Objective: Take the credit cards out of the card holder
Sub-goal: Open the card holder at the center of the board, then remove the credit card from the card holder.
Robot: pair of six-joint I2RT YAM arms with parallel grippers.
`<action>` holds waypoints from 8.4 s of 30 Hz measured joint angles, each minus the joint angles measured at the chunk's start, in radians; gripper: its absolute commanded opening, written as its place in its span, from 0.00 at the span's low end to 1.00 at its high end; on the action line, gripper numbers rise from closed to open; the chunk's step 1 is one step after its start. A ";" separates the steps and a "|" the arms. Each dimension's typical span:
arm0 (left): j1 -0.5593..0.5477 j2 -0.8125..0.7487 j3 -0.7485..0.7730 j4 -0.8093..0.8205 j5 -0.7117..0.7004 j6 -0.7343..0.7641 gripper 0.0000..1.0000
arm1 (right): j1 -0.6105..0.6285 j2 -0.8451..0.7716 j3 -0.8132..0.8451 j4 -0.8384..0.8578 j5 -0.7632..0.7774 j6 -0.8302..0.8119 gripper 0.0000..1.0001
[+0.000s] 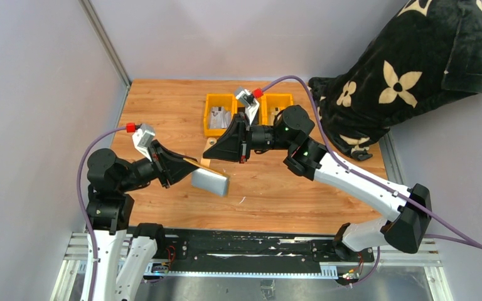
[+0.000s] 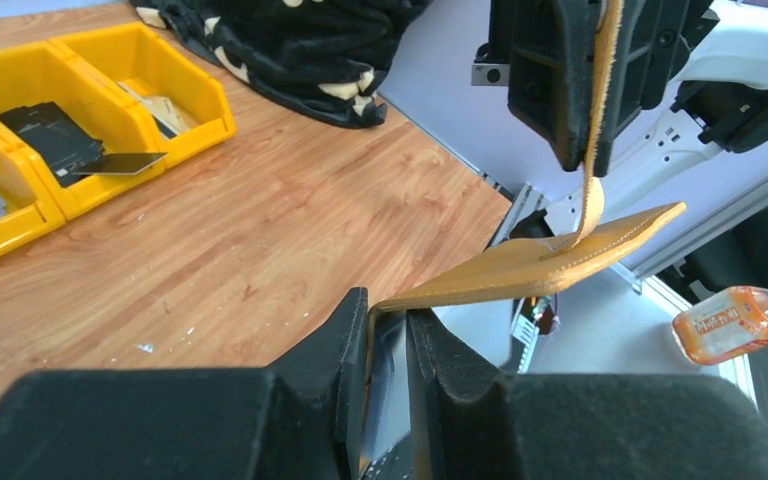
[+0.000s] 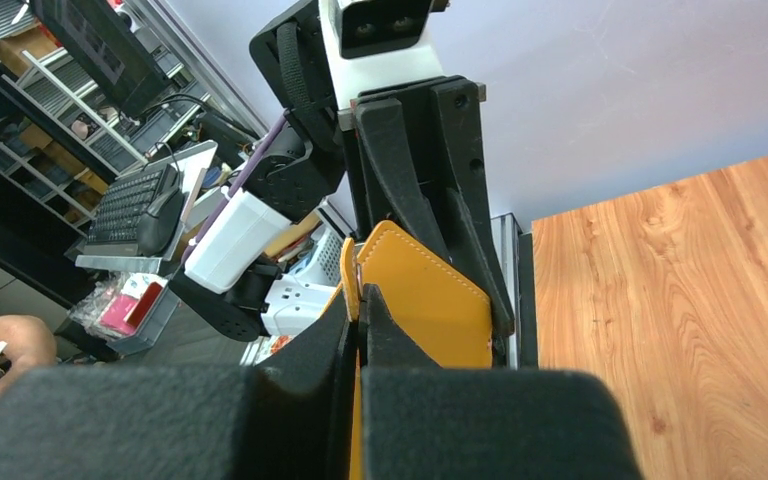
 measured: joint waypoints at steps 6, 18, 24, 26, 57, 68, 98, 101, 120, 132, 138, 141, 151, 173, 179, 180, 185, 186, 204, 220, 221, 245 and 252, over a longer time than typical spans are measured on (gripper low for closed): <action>0.000 -0.015 0.000 0.018 0.033 -0.017 0.66 | 0.000 0.001 0.009 -0.034 0.000 -0.012 0.00; 0.000 -0.055 0.016 -0.043 0.126 0.158 0.65 | 0.000 0.027 0.018 -0.079 -0.061 -0.011 0.00; 0.000 -0.057 0.028 -0.084 0.122 0.268 0.48 | 0.000 0.051 0.029 -0.078 -0.104 -0.003 0.00; 0.000 -0.053 0.028 -0.093 0.123 0.279 0.39 | 0.000 0.058 0.037 -0.077 -0.113 -0.001 0.00; 0.000 0.086 0.034 0.342 0.045 -0.531 0.00 | -0.085 -0.225 -0.402 0.210 -0.114 0.073 0.39; 0.000 0.087 0.048 0.353 0.032 -0.605 0.00 | -0.085 -0.245 -0.409 0.140 -0.010 -0.018 0.31; 0.000 0.093 0.105 0.304 -0.030 -0.606 0.00 | -0.040 -0.191 -0.305 0.008 0.127 -0.188 0.30; 0.000 0.091 0.105 0.299 -0.029 -0.602 0.00 | -0.033 -0.170 -0.281 0.010 0.137 -0.185 0.36; 0.000 0.091 0.098 0.251 0.015 -0.587 0.00 | -0.027 -0.103 -0.203 0.168 0.132 -0.060 0.49; 0.000 0.077 0.099 0.185 0.023 -0.475 0.76 | -0.023 -0.058 -0.182 0.240 0.085 0.051 0.00; 0.000 0.071 0.140 0.040 -0.008 -0.323 0.95 | -0.023 -0.073 -0.196 0.221 0.086 0.063 0.00; 0.000 0.054 0.161 0.019 -0.014 -0.288 0.95 | -0.023 -0.091 -0.209 0.200 0.088 0.063 0.00; 0.000 -0.027 0.102 0.222 0.048 -0.409 0.91 | -0.023 -0.099 -0.211 0.155 0.087 0.092 0.00; 0.000 -0.034 0.055 0.045 -0.019 -0.229 0.00 | 0.020 -0.001 -0.136 0.122 0.026 0.095 0.34; 0.000 -0.017 0.048 0.094 -0.023 -0.318 0.00 | 0.021 -0.061 -0.238 0.165 -0.020 0.095 0.42; 0.000 -0.013 0.047 0.103 -0.023 -0.333 0.00 | 0.021 -0.077 -0.263 0.168 -0.025 0.095 0.42; 0.000 0.012 0.037 0.150 -0.036 -0.410 0.00 | 0.023 -0.183 -0.388 0.180 -0.033 0.072 0.41; 0.000 0.016 0.037 0.156 -0.037 -0.419 0.00 | 0.023 -0.202 -0.400 0.180 -0.032 0.064 0.40; 0.000 0.020 0.040 0.180 -0.045 -0.481 0.00 | 0.024 -0.223 -0.392 0.074 0.092 -0.037 0.17; 0.000 0.020 0.064 0.196 -0.063 -0.507 0.00 | 0.029 -0.223 -0.392 0.106 0.203 -0.050 0.21; 0.000 0.020 0.066 0.196 -0.065 -0.510 0.00 | 0.030 -0.223 -0.394 0.119 0.212 -0.050 0.21; 0.000 0.035 0.124 0.168 -0.066 -0.528 0.00 | 0.039 -0.162 -0.438 0.397 0.317 0.040 0.41; 0.000 0.035 0.115 0.156 -0.058 -0.521 0.00 | 0.040 -0.158 -0.433 0.444 0.322 0.074 0.49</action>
